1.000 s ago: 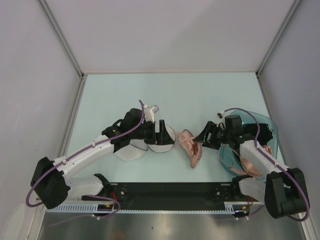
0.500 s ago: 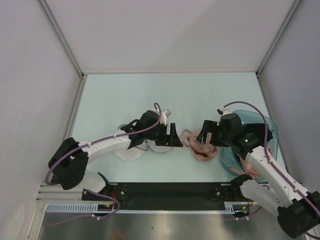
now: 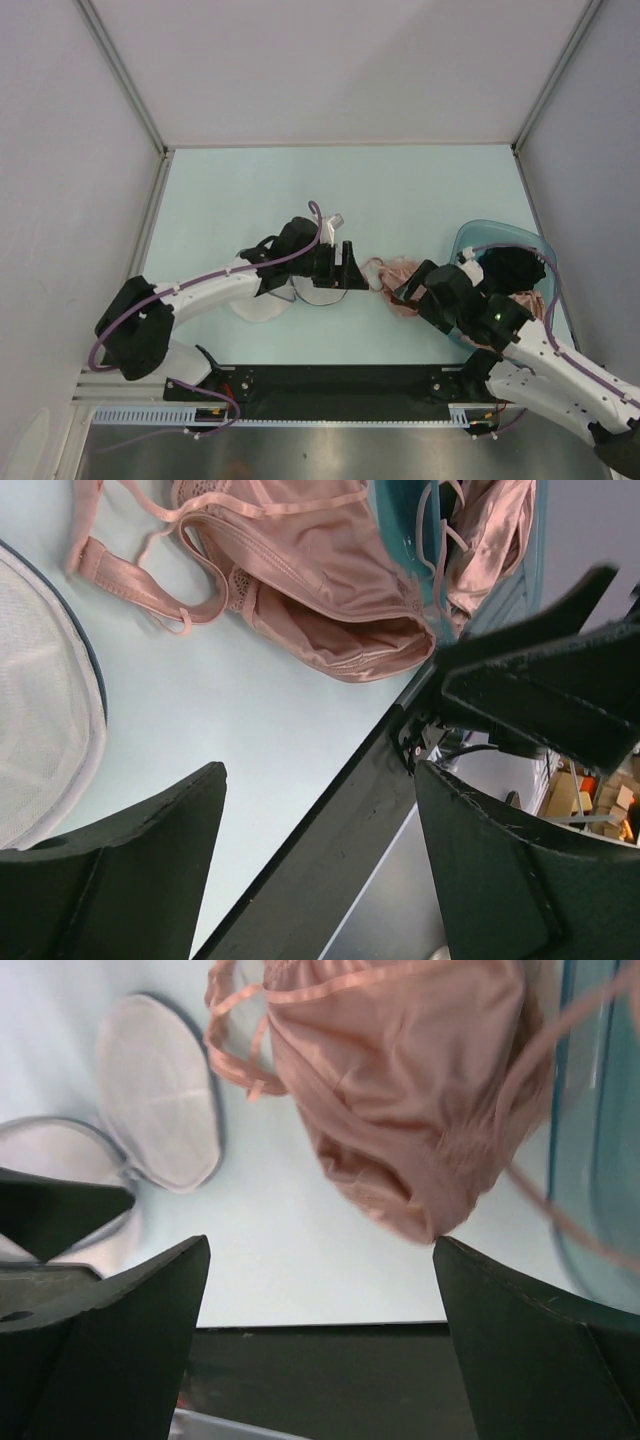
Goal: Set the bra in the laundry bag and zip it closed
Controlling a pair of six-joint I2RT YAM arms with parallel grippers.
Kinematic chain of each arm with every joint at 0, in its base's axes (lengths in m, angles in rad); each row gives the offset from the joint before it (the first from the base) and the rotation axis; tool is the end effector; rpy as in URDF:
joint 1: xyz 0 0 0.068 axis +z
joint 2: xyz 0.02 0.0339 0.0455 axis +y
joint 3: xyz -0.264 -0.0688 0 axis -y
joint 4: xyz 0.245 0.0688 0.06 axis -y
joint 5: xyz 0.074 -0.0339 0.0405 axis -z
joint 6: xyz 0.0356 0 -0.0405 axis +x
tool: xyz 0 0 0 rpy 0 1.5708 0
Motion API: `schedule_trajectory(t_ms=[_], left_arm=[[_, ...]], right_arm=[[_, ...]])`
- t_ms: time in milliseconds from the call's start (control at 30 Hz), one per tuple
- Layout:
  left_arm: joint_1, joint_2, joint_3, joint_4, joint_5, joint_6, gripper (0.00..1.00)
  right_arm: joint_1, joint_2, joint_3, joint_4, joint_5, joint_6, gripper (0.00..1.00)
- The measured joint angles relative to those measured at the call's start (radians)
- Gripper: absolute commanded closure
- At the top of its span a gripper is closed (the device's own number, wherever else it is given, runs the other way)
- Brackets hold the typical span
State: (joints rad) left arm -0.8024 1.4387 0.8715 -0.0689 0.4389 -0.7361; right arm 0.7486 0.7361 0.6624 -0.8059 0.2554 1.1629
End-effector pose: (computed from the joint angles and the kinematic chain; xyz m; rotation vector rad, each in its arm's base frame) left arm 0.2043 -0.2331 0.2311 0.3585 2.4508 -1.2584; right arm 0.1103 0.0902 0.2490 0.6241 2.4106 0.5472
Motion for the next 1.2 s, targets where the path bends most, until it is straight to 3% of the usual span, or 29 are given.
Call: schedule_trajectory(t_ms=[133, 300, 500, 733, 967, 1067, 1100, 1200], left_arm=[[0.0, -0.033, -0.01, -0.006, -0.031, -0.015, 0.19], [0.0, -0.162, -0.014, -0.087, -0.151, -0.02, 0.12], [0.023, -0.403, -0.014, -0.286, -0.398, -0.034, 0.06], [0.153, -0.605, -0.018, -0.468, -0.574, -0.038, 0.08], [0.171, -0.645, -0.018, -0.539, -0.569, 0.0, 0.1], [0.171, -0.635, -0.016, -0.544, -0.511, 0.027, 0.11], [0.171, -0.629, -0.011, -0.547, -0.489, 0.037, 0.11], [0.171, -0.614, 0.009, -0.548, -0.438, 0.064, 0.11]], right_arm=[[0.176, -0.03, -0.042, -0.045, 0.134, 0.321, 0.0], [0.265, 0.102, -0.045, -0.08, 0.264, 0.627, 0.0], [0.221, 0.161, -0.077, -0.071, 0.325, 0.755, 0.0], [0.163, 0.271, -0.076, 0.006, 0.349, 0.801, 0.03], [0.147, 0.388, -0.076, 0.05, 0.359, 0.802, 0.2], [0.146, 0.418, -0.076, 0.064, 0.359, 0.801, 0.39], [0.146, 0.431, -0.076, 0.07, 0.359, 0.803, 0.52], [0.146, 0.456, -0.08, 0.092, 0.358, 0.803, 0.68]])
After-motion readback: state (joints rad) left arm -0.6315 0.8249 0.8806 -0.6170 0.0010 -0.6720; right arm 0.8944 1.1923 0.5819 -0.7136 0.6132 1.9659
